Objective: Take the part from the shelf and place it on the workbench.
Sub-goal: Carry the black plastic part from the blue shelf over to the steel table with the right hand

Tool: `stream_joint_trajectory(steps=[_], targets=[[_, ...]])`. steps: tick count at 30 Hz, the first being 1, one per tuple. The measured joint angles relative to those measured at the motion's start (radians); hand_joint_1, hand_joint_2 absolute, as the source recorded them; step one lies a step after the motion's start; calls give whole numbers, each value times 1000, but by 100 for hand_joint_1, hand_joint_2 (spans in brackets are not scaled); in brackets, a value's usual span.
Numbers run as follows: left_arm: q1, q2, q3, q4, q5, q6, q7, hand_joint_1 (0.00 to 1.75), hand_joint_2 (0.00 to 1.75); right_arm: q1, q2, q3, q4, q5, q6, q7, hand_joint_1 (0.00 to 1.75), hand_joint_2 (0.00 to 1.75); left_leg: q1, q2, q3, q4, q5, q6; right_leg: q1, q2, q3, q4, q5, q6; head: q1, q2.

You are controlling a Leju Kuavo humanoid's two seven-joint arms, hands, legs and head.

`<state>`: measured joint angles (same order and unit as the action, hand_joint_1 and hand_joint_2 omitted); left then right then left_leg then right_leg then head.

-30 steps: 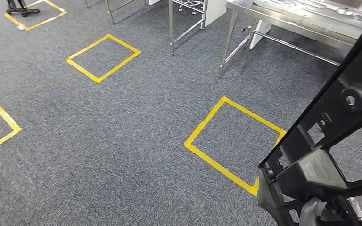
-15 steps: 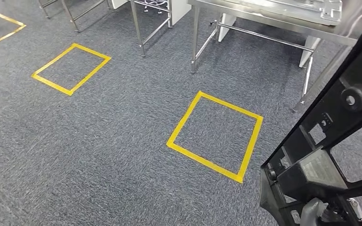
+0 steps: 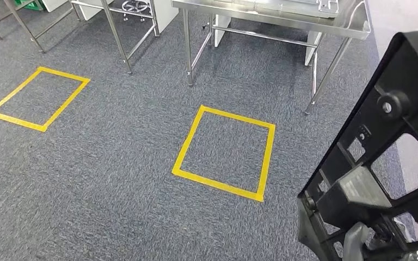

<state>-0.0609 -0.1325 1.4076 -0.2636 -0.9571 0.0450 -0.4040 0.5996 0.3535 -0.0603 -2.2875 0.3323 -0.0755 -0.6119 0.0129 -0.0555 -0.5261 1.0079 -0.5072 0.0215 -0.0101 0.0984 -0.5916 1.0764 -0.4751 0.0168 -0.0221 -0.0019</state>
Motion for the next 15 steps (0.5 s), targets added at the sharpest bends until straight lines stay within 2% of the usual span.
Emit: stream_joint_trajectory(steps=[1,3,4,5,6,7,8,9,10,11,13,14,15], targets=[[0,0,0,0,2,-4,-2,0,0,-2,0,0,0,5,-15,12,175,175,1,8,6,-3,0,5,1,-25,-17,32,-18,3,2,0],[5,0,1,0,3,-8,-4,0,0,-4,0,0,0,7,-35,26,175,175,0,23,12,-4,-6,7,0,-74,-79,142,-74,11,4,0],[7,0,1,0,3,-8,-5,0,0,-4,0,0,0,6,-42,31,175,175,0,32,15,-4,-10,7,-2,-85,-113,198,-95,15,4,0],[9,0,1,0,3,-8,-5,0,0,-4,0,0,0,4,-47,35,175,175,0,39,20,-4,-15,5,-5,-90,-136,229,-99,20,4,0],[10,1,1,0,3,-8,-5,0,0,-3,0,0,0,2,-52,38,175,175,0,45,28,-3,-21,3,-8,-93,-141,226,-83,22,5,0],[10,1,2,0,3,-8,-5,0,0,-2,0,0,0,0,-54,41,175,175,0,49,38,-3,-28,0,-10,-95,-126,184,-49,22,5,0],[10,1,2,0,3,-8,-5,0,0,-2,0,0,0,-1,-56,44,175,175,1,53,49,-3,-37,-3,-12,-98,-99,117,-7,21,5,0],[9,0,2,0,3,-8,-4,0,0,-2,0,0,0,-1,-57,48,175,175,1,57,60,-4,-44,-7,-11,-103,-74,57,18,18,5,0],[8,1,2,0,3,-8,-4,0,0,-2,0,0,-1,-1,-58,51,175,175,1,59,68,-5,-52,-12,-8,-107,-55,11,27,13,6,0],[8,1,2,0,3,-8,-4,0,0,-2,0,0,-2,-1,-59,53,175,175,0,62,74,-8,-58,-19,-4,-111,-46,-12,25,6,7,0],[6,1,2,0,4,-8,-4,0,0,0,0,0,-5,0,-61,55,175,175,-1,66,89,-5,-60,-34,2,-112,-35,-22,7,-14,8,0],[4,1,2,0,4,-9,-3,0,0,1,0,0,-7,1,-61,55,175,175,0,66,91,9,-56,-39,1,-109,-22,-27,5,-23,8,0],[2,1,2,0,4,-9,-3,0,0,1,1,0,-9,1,-62,55,175,175,1,66,81,46,-48,-43,-1,-107,-6,-32,-3,-32,7,0]])
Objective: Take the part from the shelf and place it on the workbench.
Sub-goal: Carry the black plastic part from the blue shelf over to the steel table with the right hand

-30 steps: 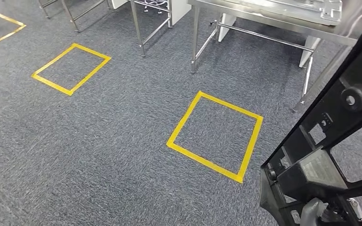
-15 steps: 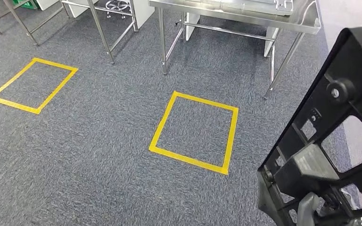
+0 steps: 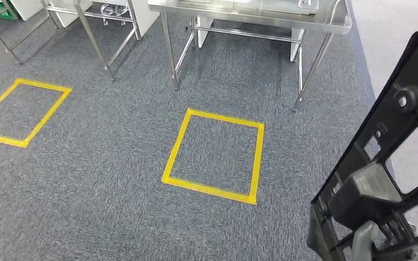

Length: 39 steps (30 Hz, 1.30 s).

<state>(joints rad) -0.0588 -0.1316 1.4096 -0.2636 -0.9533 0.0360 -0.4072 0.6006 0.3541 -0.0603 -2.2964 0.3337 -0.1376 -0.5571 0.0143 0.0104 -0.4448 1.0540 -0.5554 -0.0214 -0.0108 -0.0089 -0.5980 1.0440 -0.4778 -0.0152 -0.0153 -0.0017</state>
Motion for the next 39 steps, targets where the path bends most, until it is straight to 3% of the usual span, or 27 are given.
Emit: stream_joint_trajectory(steps=[2,4,6,7,8,9,11,12,14,15,17,18,20,21,22,23,26,27,28,29,31,32,33,35,37,38,39], targets=[[-4,0,0,0,0,-1,0,0,0,-2,1,0,-4,3,0,0,175,175,3,-2,-66,116,-2,-5,-1,1,32,-8,-16,-13,-3,0],[-3,0,0,0,0,-2,1,0,0,-3,1,0,-4,8,0,0,175,175,3,-3,-156,228,-51,-9,0,4,57,-10,-37,-19,-6,0],[3,0,1,0,1,-2,2,0,0,-3,1,0,-4,13,0,1,175,175,2,-3,-221,256,-113,-8,2,12,88,-10,-62,-20,-6,0],[5,0,1,0,1,-2,2,0,0,-3,1,0,-4,15,0,1,175,175,1,-3,-237,232,-119,-3,3,16,107,-10,-76,-20,-6,0],[6,0,1,0,2,-2,2,0,0,-4,1,0,-4,16,0,2,175,175,-2,-3,-243,185,-89,4,5,18,126,-10,-92,-19,-6,0],[7,1,2,0,2,-1,2,0,0,-4,1,0,-4,17,0,2,175,175,-7,-4,-246,128,-20,13,5,19,143,-10,-108,-17,-6,0],[10,3,3,0,3,-1,3,0,0,-6,2,0,-5,20,0,4,175,175,-16,-8,-244,47,104,25,6,24,168,-13,-135,-8,-5,0],[11,4,3,0,3,0,4,0,0,-7,2,0,-5,22,0,5,175,175,-20,-10,-240,29,135,29,6,26,177,-14,-140,-1,-5,0],[8,2,4,0,3,0,5,0,0,-8,4,1,-8,30,0,9,175,175,-20,-14,-215,10,126,35,6,27,182,0,-125,15,-6,0],[7,1,4,0,3,0,5,0,0,-10,4,1,-9,33,-2,12,175,175,-17,-15,-196,-5,122,41,6,25,171,33,-103,23,-6,0],[4,0,4,0,3,0,5,0,0,-14,4,1,-10,39,-5,14,175,175,-11,-18,-152,-35,112,49,4,22,104,140,-78,35,-4,0],[4,0,4,0,3,0,6,0,0,-15,4,1,-11,42,-6,15,175,175,-10,-19,-132,-46,103,52,2,20,60,192,-91,40,-3,0],[5,-1,4,0,3,-1,8,0,0,-16,4,1,-11,50,-8,18,175,175,-8,-21,-93,-60,81,51,-3,18,-18,243,-169,47,-3,0],[5,-1,4,0,2,-1,9,0,0,-18,4,1,-11,55,-11,21,175,175,-7,-23,-73,-63,67,49,-6,17,-43,237,-206,49,-2,0],[6,-2,4,0,2,-2,9,0,0,-20,4,-1,-11,60,-14,25,175,175,-5,-24,-52,-64,51,46,-8,16,-58,212,-224,51,-2,0],[7,-2,4,0,1,-3,10,0,0,-24,4,-4,-11,64,-17,30,175,175,-3,-25,-32,-64,35,43,-11,14,-65,170,-206,54,-2,0],[7,-2,4,0,-1,-8,11,0,0,-48,3,-40,-10,49,-11,64,175,175,-3,-25,15,-63,-15,29,-11,6,-69,35,1,48,-2,0],[6,-2,4,0,-2,-9,11,0,0,-61,3,-60,-12,39,-6,79,175,175,-3,-24,29,-66,-26,21,-7,6,-68,16,46,40,-3,0],[4,-1,5,0,-4,-11,11,0,0,-78,2,-84,-14,31,-3,93,175,175,-3,-24,39,-64,-28,14,-4,7,-62,10,54,31,-3,0],[1,0,5,0,-5,-13,11,0,0,-97,0,-108,-17,28,-4,106,175,175,-2,-23,41,-56,-22,7,-3,11,-52,8,44,22,-4,0],[-5,1,4,0,-8,-15,11,0,0,-137,-4,-152,-21,29,-12,129,175,175,0,-20,10,17,9,-1,-5,14,-26,-4,31,7,-4,0],[-8,2,4,0,-10,-16,11,0,0,-160,-9,-175,-21,34,-22,141,175,175,1,-18,-32,83,18,-4,-6,14,-10,-9,22,1,-5,0],[-9,3,4,0,-13,-18,11,0,0,-185,-14,-198,-21,41,-36,156,175,175,2,-17,-82,152,10,-5,-6,14,5,-13,11,-4,-5,0],[-5,5,4,0,-19,-20,14,0,0,-251,-32,-248,-21,56,-76,202,175,175,2,-17,-179,250,-66,-7,-4,17,39,-16,-16,-8,-5,0],[-2,8,4,0,-24,-20,20,0,0,-322,-56,-291,-19,68,-109,258,175,175,0,-17,-230,242,-141,-3,-3,22,78,-16,-46,-8,-5,0],[-1,9,4,0,-26,-19,23,0,0,-356,-71,-308,-18,72,-116,281,175,175,-3,-17,-242,205,-136,3,-2,23,99,-17,-62,-7,-5,0],[1,11,4,0,-28,-18,26,0,0,-388,-89,-322,-15,79,-120,298,175,175,-7,-16,-247,153,-88,13,-2,24,118,-18,-79,-6,-5,0]])
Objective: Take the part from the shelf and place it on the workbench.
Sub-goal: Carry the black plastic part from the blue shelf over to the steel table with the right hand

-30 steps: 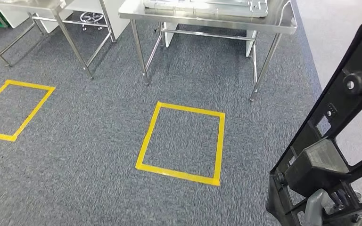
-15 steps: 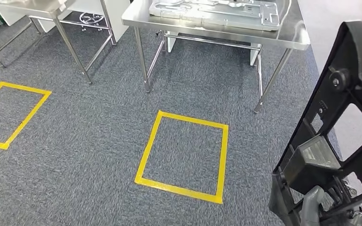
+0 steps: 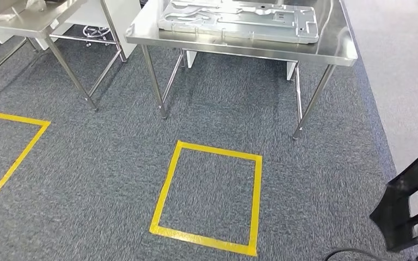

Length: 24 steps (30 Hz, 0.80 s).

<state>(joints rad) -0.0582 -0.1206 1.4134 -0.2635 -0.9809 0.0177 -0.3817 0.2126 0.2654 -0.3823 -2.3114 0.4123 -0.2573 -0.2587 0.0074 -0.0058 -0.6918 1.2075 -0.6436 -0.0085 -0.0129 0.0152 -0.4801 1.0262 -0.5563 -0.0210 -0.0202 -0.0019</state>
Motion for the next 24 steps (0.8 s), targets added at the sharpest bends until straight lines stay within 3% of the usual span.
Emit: stream_joint_trajectory(steps=[2,3,4,6,8,9,11,12,13,14,15,17,18,19,21,22,24], targets=[[3,8,-3,0,-20,-2,4,0,0,-62,-41,-25,10,36,-22,30,175,175,-11,-1,-1,-99,157,20,2,4,31,-1,-30,8,1,0],[3,12,-9,1,-39,-6,7,0,0,-85,-67,-41,15,56,-42,48,175,175,-15,-2,1,-126,214,27,2,6,42,-7,-41,15,1,0],[2,17,-18,1,-60,-12,10,0,0,-102,-97,-65,20,68,-63,65,175,175,-18,-5,6,-140,239,32,3,7,52,-8,-44,23,0,0],[-2,21,-41,2,-91,-25,17,0,0,-123,-164,-136,27,60,-72,86,175,175,-15,-11,30,-158,230,42,1,3,52,13,-24,39,0,0],[-4,26,-57,2,-105,-32,22,0,0,-158,-228,-220,42,60,-28,98,175,175,-12,-14,64,-183,220,52,0,-2,1,105,5,51,1,0],[-5,28,-63,3,-110,-34,22,0,0,-180,-258,-256,55,77,5,111,175,175,-10,-13,80,-193,212,54,-1,-3,-41,163,1,54,2,0],[-10,33,-74,3,-118,-35,21,0,0,-228,-319,-311,92,126,65,145,175,175,-9,-12,112,-203,191,57,-3,-5,-122,244,-61,61,3,0],[-12,34,-78,3,-120,-36,21,0,0,-249,-347,-329,114,149,86,159,175,175,-9,-13,130,-204,178,57,-5,-6,-152,254,-99,64,3,0],[-13,35,-82,4,-121,-37,20,0,0,-269,-371,-342,136,166,98,169,175,175,-8,-14,149,-205,164,57,-7,-7,-170,242,-121,68,3,0],[-14,36,-84,4,-122,-38,20,0,0,-285,-391,-352,155,178,104,175,175,175,-8,-16,170,-205,148,55,-9,-9,-179,209,-116,71,3,0],[-14,36,-87,4,-123,-39,20,0,0,-298,-408,-360,169,183,106,177,175,175,-8,-17,191,-205,132,53,-11,-10,-180,158,-79,73,3,0],[-13,37,-93,5,-123,-41,20,0,0,-316,-430,-372,192,194,110,179,175,175,-9,-20,223,-203,101,46,-10,-17,-177,59,60,68,5,0],[-13,37,-96,6,-123,-43,19,0,0,-323,-439,-377,201,205,114,182,175,175,-9,-20,232,-205,88,40,-7,-18,-175,32,111,61,5,0],[-13,38,-98,6,-124,-45,17,0,0,-329,-449,-379,211,223,118,185,175,175,-9,-20,240,-204,79,33,-3,-18,-173,21,137,52,6,0],[-19,39,-102,6,-127,-49,13,0,0,-353,-468,-379,231,266,126,194,175,175,-8,-17,242,-188,82,21,-2,-12,-159,17,123,33,6,0],[-24,40,-104,7,-130,-51,12,0,0,-369,-476,-377,244,291,128,199,175,175,-8,-14,230,-154,94,17,-4,-11,-147,10,116,26,6,0],[-32,41,-106,9,-134,-52,11,0,0,-402,-485,-366,272,333,134,209,175,175,-7,-9,164,-42,103,10,-7,-11,-118,-1,101,15,4,0]])
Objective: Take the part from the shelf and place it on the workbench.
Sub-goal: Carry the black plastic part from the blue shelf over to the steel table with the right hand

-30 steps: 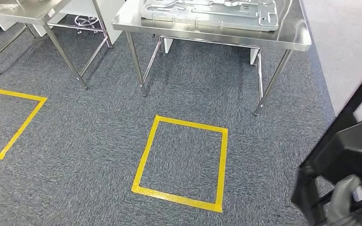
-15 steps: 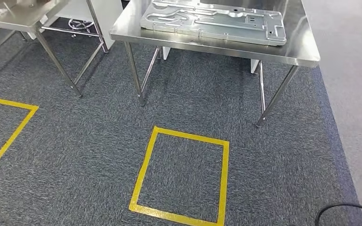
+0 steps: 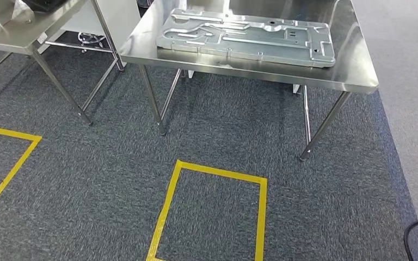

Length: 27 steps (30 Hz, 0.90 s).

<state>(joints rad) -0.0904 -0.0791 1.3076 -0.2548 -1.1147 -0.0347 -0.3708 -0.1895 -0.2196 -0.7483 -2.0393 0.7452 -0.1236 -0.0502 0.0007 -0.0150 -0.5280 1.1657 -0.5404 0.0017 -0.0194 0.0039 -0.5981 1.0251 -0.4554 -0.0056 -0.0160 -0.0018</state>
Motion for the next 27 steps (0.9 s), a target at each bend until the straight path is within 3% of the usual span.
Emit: stream_joint_trajectory(steps=[1,3,4,5,6,9,10,11,15,16,18,20,21,22,23,24,25,27], targets=[[-2,0,-1,1,-2,0,0,0,0,-15,-4,12,17,17,9,7,175,175,0,2,-45,62,-15,-3,0,0,14,-3,-10,-3,0,0],[0,0,-1,3,-4,0,3,0,0,-42,-11,43,47,33,45,27,175,175,1,5,-125,134,-77,-6,2,1,40,-5,-31,-6,-1,0],[1,0,-1,4,-5,0,5,0,0,-54,-17,65,62,39,75,40,175,175,0,6,-151,135,-102,-5,4,2,54,-5,-43,-7,-1,0],[2,2,-1,4,-5,-1,7,0,0,-68,-25,90,76,48,110,56,175,175,-2,6,-164,110,-105,0,7,3,71,-5,-55,-8,-1,0],[3,4,-1,5,-6,-1,8,0,0,-85,-35,123,95,62,155,75,175,175,-5,7,-169,63,-79,8,11,4,89,-5,-69,-8,-1,0],[3,16,-2,5,-11,-8,11,0,0,-156,-66,241,178,123,268,131,175,175,-24,6,-160,-92,102,44,16,10,122,-9,-101,-5,4,0],[2,20,-2,6,-13,-10,12,0,0,-181,-73,281,209,144,288,148,175,175,-30,6,-157,-114,138,50,15,14,124,-13,-106,-2,7,0],[1,23,-3,7,-15,-11,12,0,0,-200,-78,314,234,160,300,161,175,175,-33,5,-155,-121,151,51,15,17,126,-16,-109,2,9,0],[-3,25,-6,8,-17,-13,12,0,0,-226,-89,359,270,187,312,181,175,175,-34,8,-147,-130,150,54,13,20,128,-21,-103,10,8,0],[-5,25,-9,9,-20,-14,12,0,0,-264,-98,403,319,213,317,193,175,175,-31,7,-131,-144,148,57,11,16,119,5,-93,18,9,0],[-10,27,-16,10,-24,-15,12,0,0,-363,-116,509,446,274,323,219,175,175,-23,2,-92,-173,138,64,8,8,59,116,-90,35,12,0],[-13,28,-19,11,-27,-15,13,0,0,-432,-122,589,548,315,324,227,175,175,-16,-2,-59,-185,120,63,2,3,-29,225,-143,44,14,0],[-13,28,-20,12,-28,-16,14,0,0,-449,-122,616,580,328,323,226,175,175,-14,-5,-45,-185,108,60,-2,2,-60,242,-173,46,14,0],[-12,28,-21,12,-28,-16,15,0,0,-465,-120,643,610,340,322,225,175,175,-12,-8,-29,-185,96,57,-5,1,-79,230,-184,49,15,0],[-11,27,-21,14,-28,-16,17,0,0,-480,-116,669,636,351,321,224,175,175,-10,-11,-12,-184,83,53,-9,0,-85,192,-168,51,15,0],[-10,27,-21,15,-28,-17,19,0,0,-495,-110,692,657,362,320,223,175,175,-8,-12,5,-183,69,49,-12,-1,-82,136,-122,55,15,0],[-11,27,-22,15,-28,-17,21,0,0,-509,-101,714,679,373,318,224,175,175,-8,-12,21,-179,54,43,-15,-3,-78,73,-48,58,15,0],[-13,27,-22,16,-28,-17,25,0,0,-534,-82,755,716,391,315,227,175,175,-7,-14,37,-177,28,29,-11,-7,-70,1,49,50,15,0]])
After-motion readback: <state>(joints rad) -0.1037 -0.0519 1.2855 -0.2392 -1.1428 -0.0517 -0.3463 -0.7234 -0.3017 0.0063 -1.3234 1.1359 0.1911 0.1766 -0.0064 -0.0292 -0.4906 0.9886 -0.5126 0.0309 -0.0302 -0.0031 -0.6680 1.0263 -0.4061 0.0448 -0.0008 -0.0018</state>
